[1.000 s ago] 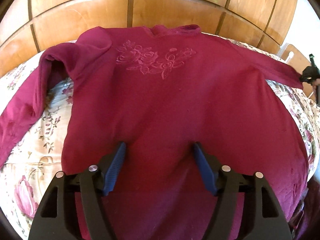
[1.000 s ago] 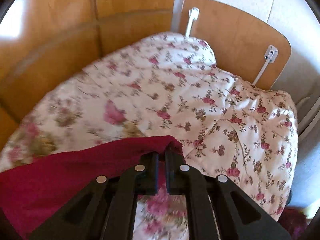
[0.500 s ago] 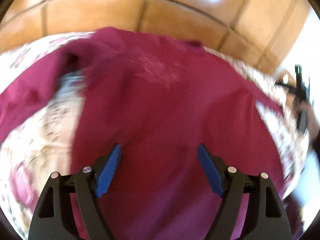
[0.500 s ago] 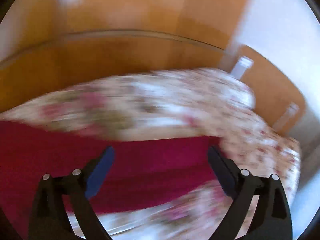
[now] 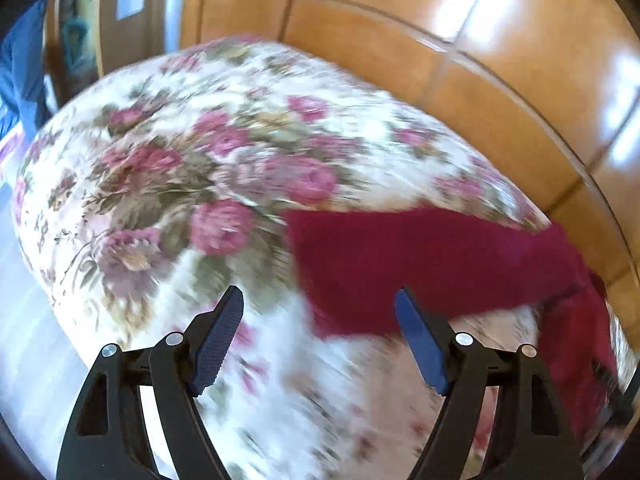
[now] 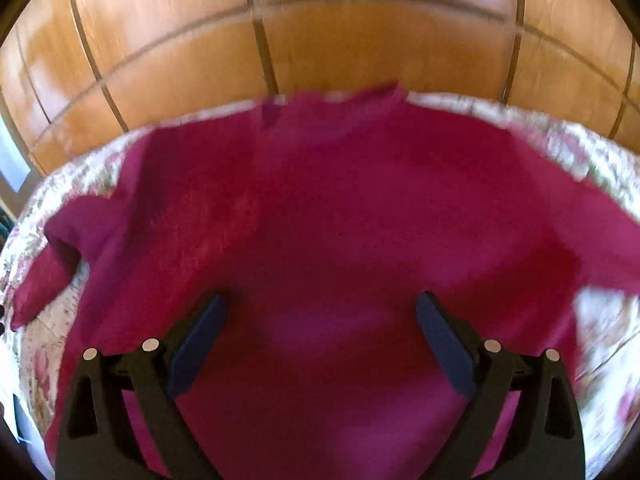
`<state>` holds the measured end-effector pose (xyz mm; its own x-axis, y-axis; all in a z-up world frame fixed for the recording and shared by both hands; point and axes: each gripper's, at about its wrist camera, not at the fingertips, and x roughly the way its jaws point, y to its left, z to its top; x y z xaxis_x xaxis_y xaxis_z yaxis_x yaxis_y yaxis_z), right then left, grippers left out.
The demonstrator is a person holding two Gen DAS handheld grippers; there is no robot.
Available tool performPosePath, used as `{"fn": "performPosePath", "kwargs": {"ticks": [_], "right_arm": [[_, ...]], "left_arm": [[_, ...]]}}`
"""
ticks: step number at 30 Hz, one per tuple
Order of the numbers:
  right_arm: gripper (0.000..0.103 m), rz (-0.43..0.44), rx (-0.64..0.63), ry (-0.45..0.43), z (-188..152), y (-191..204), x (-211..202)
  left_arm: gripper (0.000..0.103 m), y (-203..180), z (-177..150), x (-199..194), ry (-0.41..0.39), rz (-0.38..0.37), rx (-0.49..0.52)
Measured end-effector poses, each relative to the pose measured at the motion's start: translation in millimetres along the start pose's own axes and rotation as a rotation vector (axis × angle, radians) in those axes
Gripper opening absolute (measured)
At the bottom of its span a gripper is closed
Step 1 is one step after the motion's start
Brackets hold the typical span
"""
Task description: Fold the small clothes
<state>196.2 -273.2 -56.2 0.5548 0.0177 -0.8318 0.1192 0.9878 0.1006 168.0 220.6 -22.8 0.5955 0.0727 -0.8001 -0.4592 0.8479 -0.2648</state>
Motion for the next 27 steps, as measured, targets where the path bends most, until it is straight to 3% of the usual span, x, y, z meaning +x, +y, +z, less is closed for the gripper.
{"fn": "performPosePath", "kwargs": {"ticks": [3,5,6,7,8,11,15,17,22,24,27], "right_arm": [[0.098,-0.055,-0.028,-0.052,-12,6,7],[0.099,-0.057,-0.027,-0.049,-12,3,8],[0.100,-0.055,-0.027,-0.050,-12,1,10],[0.100,-0.054,-0.027,-0.051,-12,1,10],[0.100,-0.055,-0.028,-0.049,-12,1,10],[0.100,-0.062,-0.033,-0.049,-9,4,11],[0.100,-0.060,-0.031,-0.055,-11,2,8],[0.101,-0.061,-0.030,-0.057,-11,1,9],[0.101,-0.055,-0.027,-0.061,-12,0,9],[0.101,-0.050,-0.024,-0.063,-13,-1,9],[0.101,-0.044,-0.022,-0.062,-12,-2,10]], "left_arm": [[0.077,14,13,24,0.030,-0.030,-0.038],[0.064,12,16,36,0.026,-0.020,-0.017],[0.048,7,20,40,0.023,-0.013,-0.004],[0.021,3,21,42,0.026,-0.028,0.014],[0.007,-2,23,45,0.038,-0.057,0.032],[0.007,-10,33,33,-0.045,-0.019,0.071],[0.006,5,67,-18,-0.250,0.049,0.047],[0.006,11,77,-24,-0.278,0.103,0.069],[0.006,10,79,25,-0.173,0.312,0.211],[0.007,13,75,51,-0.078,0.331,0.203],[0.012,16,71,48,-0.067,0.322,0.119]]}}
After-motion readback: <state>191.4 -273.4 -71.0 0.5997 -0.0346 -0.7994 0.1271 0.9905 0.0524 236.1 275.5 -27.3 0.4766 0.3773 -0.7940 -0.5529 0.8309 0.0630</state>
